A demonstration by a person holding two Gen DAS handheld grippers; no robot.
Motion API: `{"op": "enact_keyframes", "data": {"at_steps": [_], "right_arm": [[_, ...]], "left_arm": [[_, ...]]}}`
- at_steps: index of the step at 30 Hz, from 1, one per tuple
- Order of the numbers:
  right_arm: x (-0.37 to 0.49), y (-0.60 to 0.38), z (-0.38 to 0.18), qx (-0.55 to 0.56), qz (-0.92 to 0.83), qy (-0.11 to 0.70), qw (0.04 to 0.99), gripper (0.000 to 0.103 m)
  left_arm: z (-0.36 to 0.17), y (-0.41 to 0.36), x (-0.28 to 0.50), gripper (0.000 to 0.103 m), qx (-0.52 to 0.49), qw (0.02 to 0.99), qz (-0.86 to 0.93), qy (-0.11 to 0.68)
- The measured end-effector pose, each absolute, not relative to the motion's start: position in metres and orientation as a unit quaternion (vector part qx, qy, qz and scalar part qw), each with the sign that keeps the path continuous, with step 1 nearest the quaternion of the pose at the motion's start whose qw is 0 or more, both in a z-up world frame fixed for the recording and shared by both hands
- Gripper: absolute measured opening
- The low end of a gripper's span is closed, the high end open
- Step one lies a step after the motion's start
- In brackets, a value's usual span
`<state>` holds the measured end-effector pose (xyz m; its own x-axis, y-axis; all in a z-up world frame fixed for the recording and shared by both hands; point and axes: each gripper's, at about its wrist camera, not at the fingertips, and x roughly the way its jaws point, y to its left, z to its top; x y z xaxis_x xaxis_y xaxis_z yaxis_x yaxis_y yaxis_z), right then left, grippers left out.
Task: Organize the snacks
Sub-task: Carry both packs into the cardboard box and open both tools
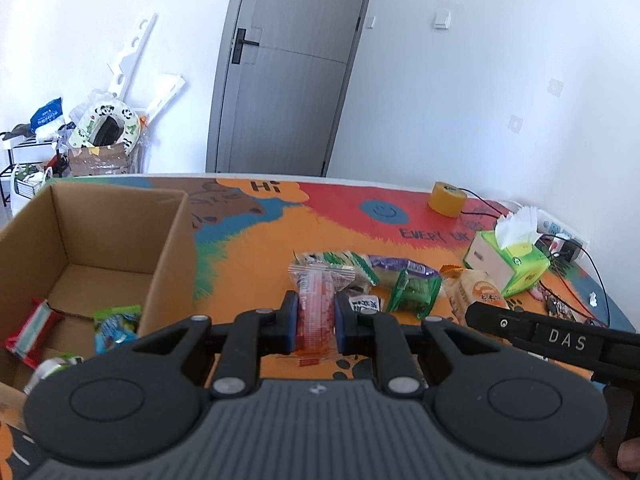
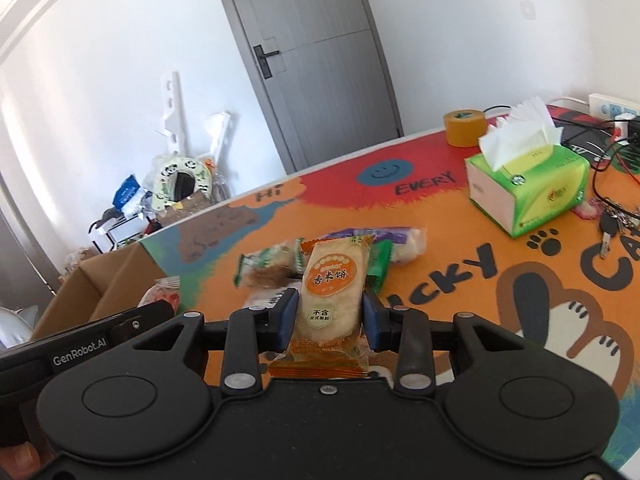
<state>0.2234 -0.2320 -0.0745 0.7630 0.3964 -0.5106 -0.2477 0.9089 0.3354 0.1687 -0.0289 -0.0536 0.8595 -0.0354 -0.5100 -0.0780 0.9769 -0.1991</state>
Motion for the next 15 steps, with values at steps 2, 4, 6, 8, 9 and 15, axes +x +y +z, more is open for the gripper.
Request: {"op": "enact_keyframes", "data": {"at_steps": [2, 4, 6, 8, 9, 15], "right_arm": [[0.223, -0.229, -0.072, 0.126, 0.178, 0.295, 0.93, 0.035], [0.223, -0.226, -0.071, 0.127, 0.184, 0.294, 0.929, 0.035], [0.223, -0.222, -0.069, 0.128, 0.19, 0.291, 0.929, 0.035], [0.222, -0.218, -0.067, 0.127, 0.196, 0.289, 0.928, 0.035], [0.222, -0.216, -0.066, 0.128, 0.198, 0.288, 0.928, 0.035], [0.223, -0.2, -0.062, 0.125, 0.215, 0.285, 0.925, 0.035]], "left_arm": [[-0.049, -0.026, 0.166, 0.017, -0.107, 0.96, 0.014, 0.26], [-0.045, -0.023, 0.164, 0.017, -0.108, 0.961, 0.018, 0.255], [-0.042, -0.019, 0.161, 0.017, -0.11, 0.962, 0.021, 0.251], [-0.039, -0.014, 0.159, 0.017, -0.111, 0.962, 0.026, 0.247], [-0.038, -0.013, 0.158, 0.017, -0.111, 0.963, 0.028, 0.246], [-0.035, 0.003, 0.153, 0.017, -0.116, 0.962, 0.045, 0.241]]}}
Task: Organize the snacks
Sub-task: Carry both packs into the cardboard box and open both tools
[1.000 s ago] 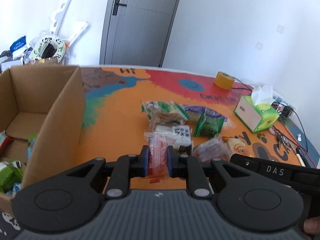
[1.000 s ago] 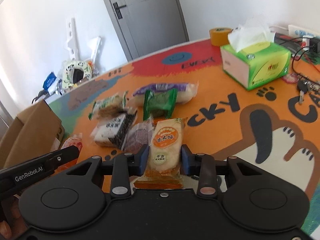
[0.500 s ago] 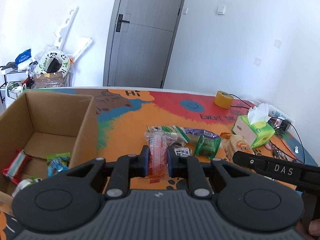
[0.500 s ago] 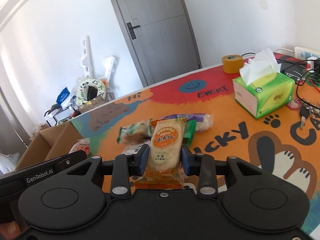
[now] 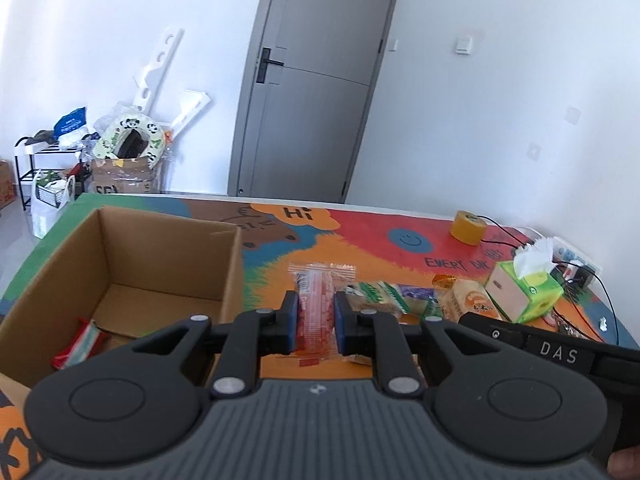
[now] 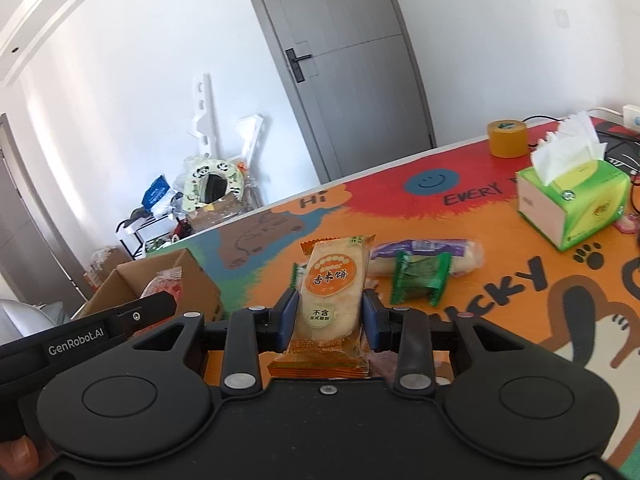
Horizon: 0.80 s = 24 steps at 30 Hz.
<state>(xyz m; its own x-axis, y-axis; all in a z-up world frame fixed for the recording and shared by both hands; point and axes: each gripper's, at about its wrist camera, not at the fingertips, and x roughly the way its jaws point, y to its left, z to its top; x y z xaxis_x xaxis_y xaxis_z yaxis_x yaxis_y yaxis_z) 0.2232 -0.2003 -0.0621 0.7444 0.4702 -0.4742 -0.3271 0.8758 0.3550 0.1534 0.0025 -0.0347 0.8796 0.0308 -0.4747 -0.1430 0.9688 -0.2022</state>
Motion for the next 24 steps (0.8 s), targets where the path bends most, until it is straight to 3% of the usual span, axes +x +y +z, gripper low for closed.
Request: {"op": "enact_keyframes", "data": {"at_steps": [24], "right_arm": [[0.223, -0.123, -0.045, 0.099, 0.297, 0.279, 0.908, 0.035]], "left_arm": [[-0.028, 0.093, 0.126, 0.017, -0.159, 0.95, 0.149, 0.224]]}}
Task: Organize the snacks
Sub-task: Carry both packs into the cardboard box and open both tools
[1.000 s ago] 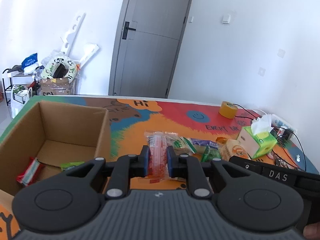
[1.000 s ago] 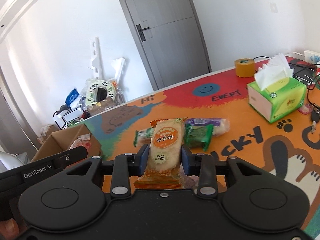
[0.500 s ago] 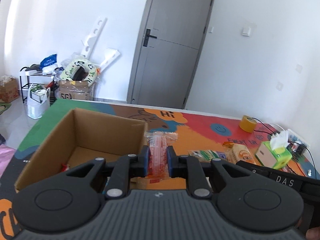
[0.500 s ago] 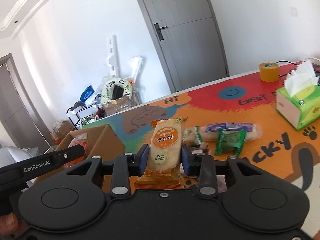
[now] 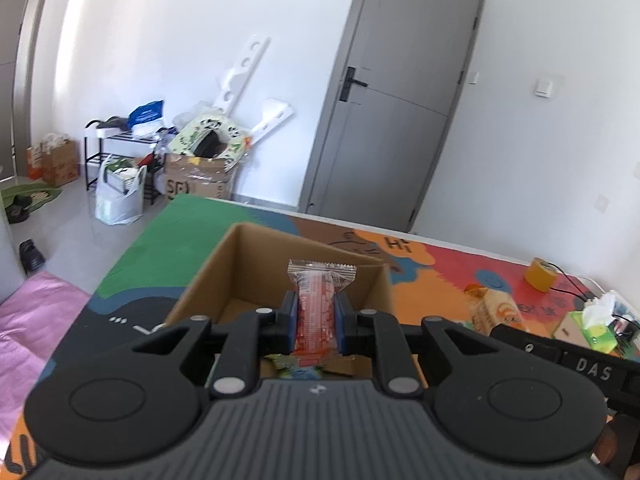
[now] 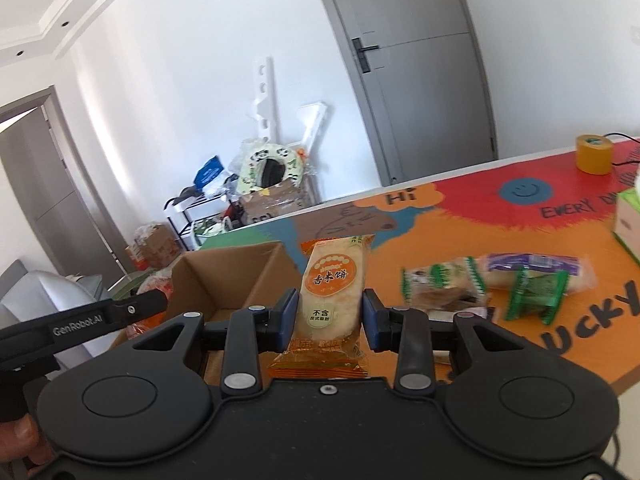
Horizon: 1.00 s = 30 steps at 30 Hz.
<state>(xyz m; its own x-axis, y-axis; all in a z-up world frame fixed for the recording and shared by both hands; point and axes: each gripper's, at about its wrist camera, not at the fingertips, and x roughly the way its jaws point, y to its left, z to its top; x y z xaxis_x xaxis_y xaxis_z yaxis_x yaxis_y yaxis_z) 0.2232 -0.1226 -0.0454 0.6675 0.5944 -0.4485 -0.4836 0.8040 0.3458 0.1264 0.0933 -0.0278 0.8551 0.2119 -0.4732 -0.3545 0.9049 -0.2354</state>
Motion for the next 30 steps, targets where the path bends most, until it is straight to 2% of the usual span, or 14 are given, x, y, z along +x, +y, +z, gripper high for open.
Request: {"op": "enact_keyframes", "data": {"at_steps": [6, 10, 17, 24, 26, 30], "right_arm": [[0.22, -0.106, -0.038, 0.09, 0.311, 0.277, 0.905, 0.035], [0.215, -0.095, -0.033, 0.081, 0.323, 0.273, 0.902, 0.035], [0.208, -0.075, -0.028, 0.07, 0.343, 0.274, 0.896, 0.035], [0.195, -0.054, -0.027, 0.05, 0.372, 0.28, 0.884, 0.036], [0.193, -0.053, -0.025, 0.047, 0.372, 0.281, 0.883, 0.046], [0.195, -0.064, -0.023, 0.051, 0.35, 0.281, 0.892, 0.047]], "left_arm": [[-0.034, 0.109, 0.124, 0.018, -0.174, 0.943, 0.157, 0.234], [-0.032, 0.116, 0.118, 0.024, -0.184, 0.942, 0.159, 0.231], [-0.03, 0.132, 0.103, 0.025, -0.2, 0.938, 0.175, 0.221], [-0.029, 0.143, 0.091, 0.042, -0.208, 0.934, 0.187, 0.22], [-0.029, 0.144, 0.09, 0.049, -0.211, 0.934, 0.185, 0.222], [-0.028, 0.138, 0.092, 0.061, -0.207, 0.936, 0.179, 0.22]]}}
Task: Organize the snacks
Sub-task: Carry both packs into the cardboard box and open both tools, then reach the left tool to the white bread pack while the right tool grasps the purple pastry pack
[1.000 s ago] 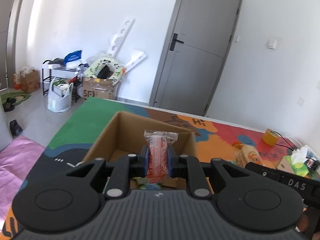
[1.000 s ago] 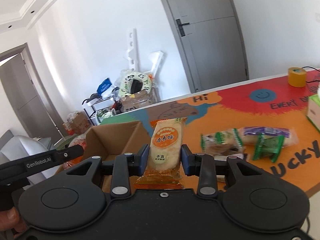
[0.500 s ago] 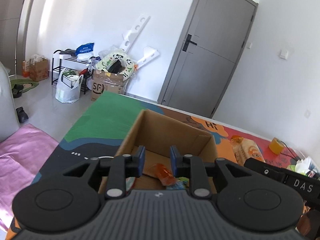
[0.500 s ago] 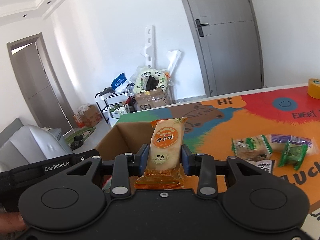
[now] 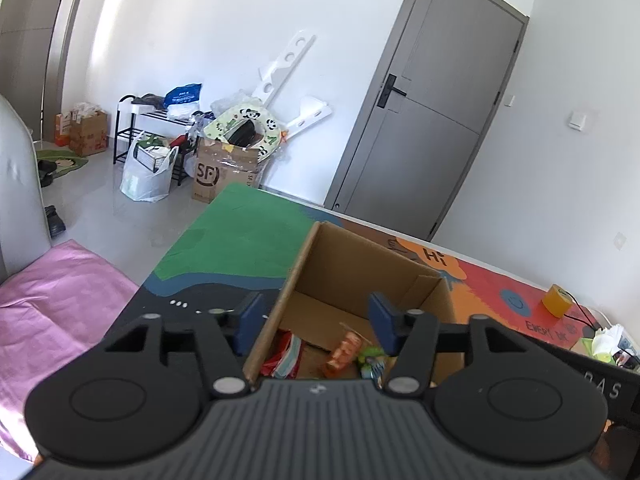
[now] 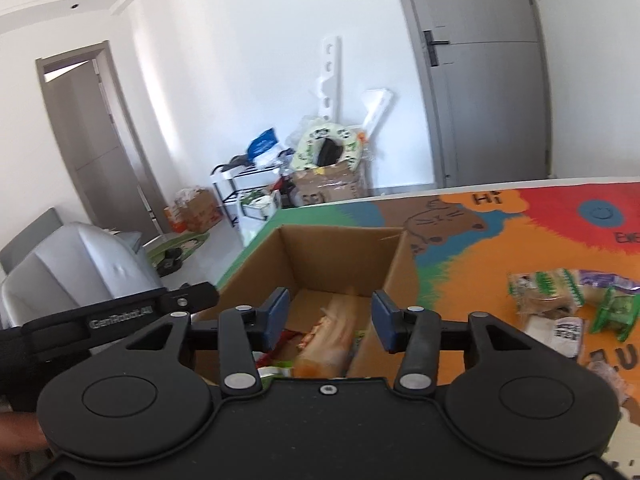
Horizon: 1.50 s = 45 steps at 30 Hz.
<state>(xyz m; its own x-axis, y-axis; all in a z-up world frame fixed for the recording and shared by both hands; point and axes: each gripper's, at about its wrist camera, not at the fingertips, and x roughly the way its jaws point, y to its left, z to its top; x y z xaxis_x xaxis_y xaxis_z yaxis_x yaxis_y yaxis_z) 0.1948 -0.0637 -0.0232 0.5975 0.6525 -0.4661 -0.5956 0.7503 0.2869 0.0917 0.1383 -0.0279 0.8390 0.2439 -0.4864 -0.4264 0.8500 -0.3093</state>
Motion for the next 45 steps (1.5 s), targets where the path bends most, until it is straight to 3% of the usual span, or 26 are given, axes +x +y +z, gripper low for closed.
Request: {"op": "enact_keyframes", "data": {"at_steps": [9, 20, 45], "right_arm": [[0.209, -0.116, -0.036, 0.082, 0.283, 0.302, 0.907, 0.053], [0.214, -0.183, -0.039, 0.104, 0.225, 0.295, 0.923, 0.062], [0.241, -0.236, -0.084, 0.13, 0.164, 0.339, 0.917, 0.062]], "left_arm": [[-0.026, 0.1, 0.114, 0.082, -0.183, 0.944, 0.148, 0.233], [-0.021, 0.051, 0.138, 0.084, -0.156, 0.953, 0.108, 0.238], [-0.046, -0.026, 0.182, 0.084, -0.127, 0.948, 0.024, 0.29]]}}
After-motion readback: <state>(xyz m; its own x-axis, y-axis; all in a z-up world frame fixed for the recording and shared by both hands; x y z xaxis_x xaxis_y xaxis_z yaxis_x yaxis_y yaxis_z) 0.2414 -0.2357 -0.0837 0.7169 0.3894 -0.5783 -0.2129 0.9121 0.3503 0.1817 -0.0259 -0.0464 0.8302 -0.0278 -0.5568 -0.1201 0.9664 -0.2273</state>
